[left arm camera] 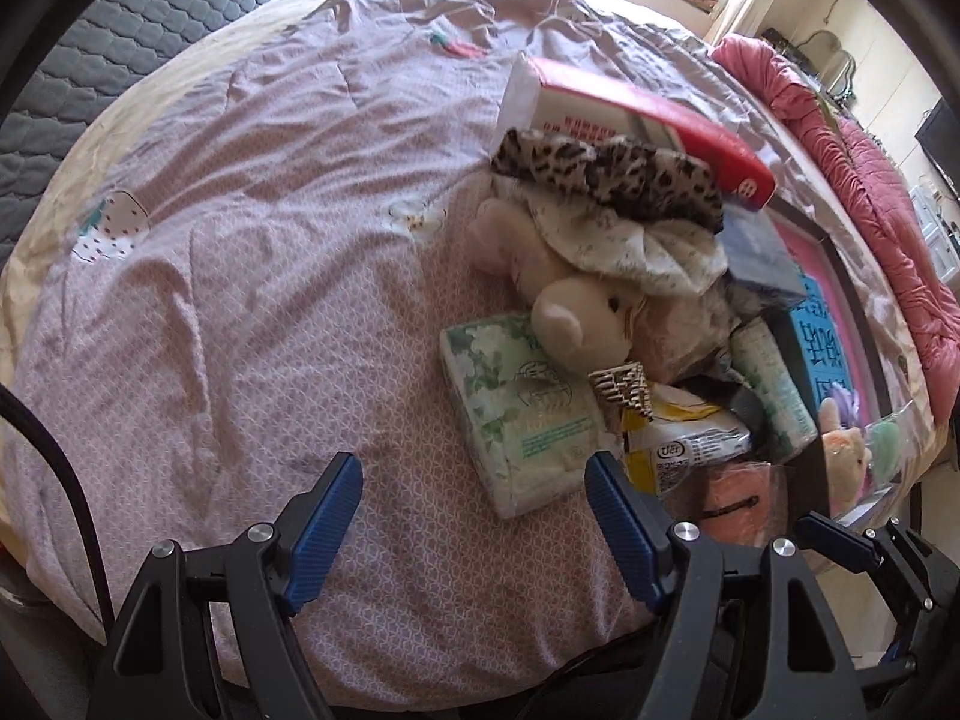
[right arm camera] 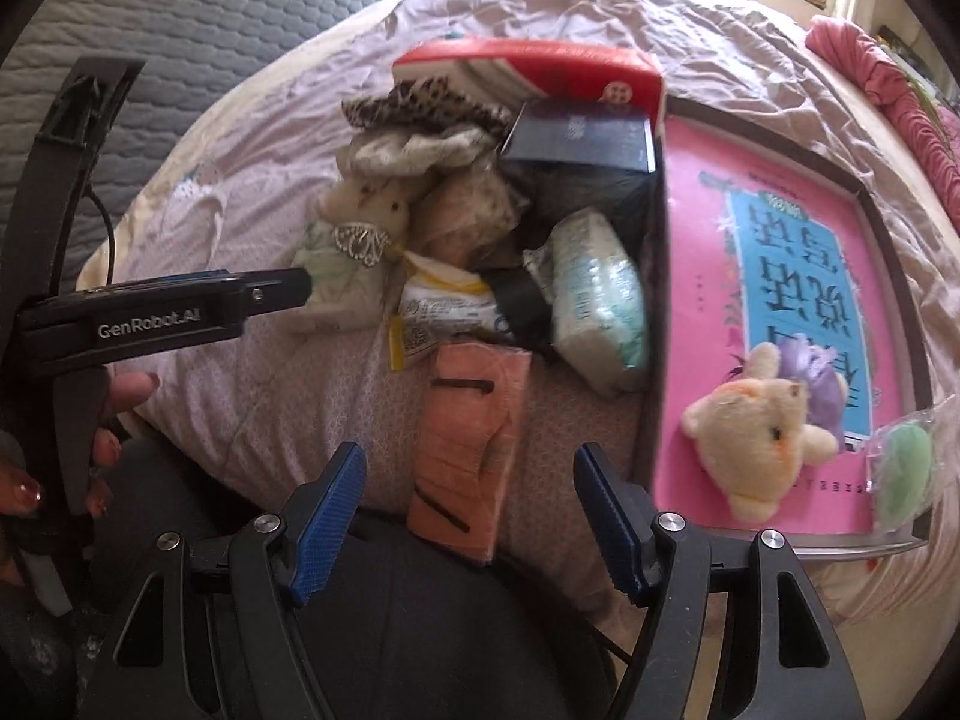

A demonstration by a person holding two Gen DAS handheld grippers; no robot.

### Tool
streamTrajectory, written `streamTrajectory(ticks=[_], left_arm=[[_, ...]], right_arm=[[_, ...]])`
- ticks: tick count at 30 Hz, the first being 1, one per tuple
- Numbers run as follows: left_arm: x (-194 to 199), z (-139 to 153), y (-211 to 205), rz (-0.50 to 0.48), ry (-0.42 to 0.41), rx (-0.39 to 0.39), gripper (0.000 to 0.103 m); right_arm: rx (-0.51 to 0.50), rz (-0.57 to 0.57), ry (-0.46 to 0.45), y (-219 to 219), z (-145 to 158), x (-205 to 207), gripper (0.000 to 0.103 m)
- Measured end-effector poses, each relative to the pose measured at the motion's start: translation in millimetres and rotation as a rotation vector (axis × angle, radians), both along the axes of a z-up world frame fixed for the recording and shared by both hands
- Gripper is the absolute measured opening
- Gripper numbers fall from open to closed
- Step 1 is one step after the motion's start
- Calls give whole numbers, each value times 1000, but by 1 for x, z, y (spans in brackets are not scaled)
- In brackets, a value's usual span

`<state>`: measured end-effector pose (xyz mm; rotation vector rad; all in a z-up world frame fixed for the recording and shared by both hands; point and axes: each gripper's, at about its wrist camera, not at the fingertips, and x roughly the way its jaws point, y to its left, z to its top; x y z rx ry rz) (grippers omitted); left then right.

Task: Organize soft objects
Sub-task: 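Grasp the tissue pack with the left tool while the right tool grasps the pink mask bag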

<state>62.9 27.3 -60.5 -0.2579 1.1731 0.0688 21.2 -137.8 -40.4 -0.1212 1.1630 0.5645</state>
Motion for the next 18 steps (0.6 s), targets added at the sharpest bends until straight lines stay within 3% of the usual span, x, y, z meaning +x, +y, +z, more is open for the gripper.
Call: streamTrajectory(ticks=[10, 14, 18], left_arm=[[19, -9, -10, 5, 14, 13, 76], [25, -14, -12, 13, 27, 5, 76], [33, -18, -14, 29, 42, 8, 77]], right_arm=[[-99, -13, 3, 30, -27, 11, 72], [-102, -30, -8, 27, -31, 15, 51], [-96, -19, -17, 26, -32, 17, 43]])
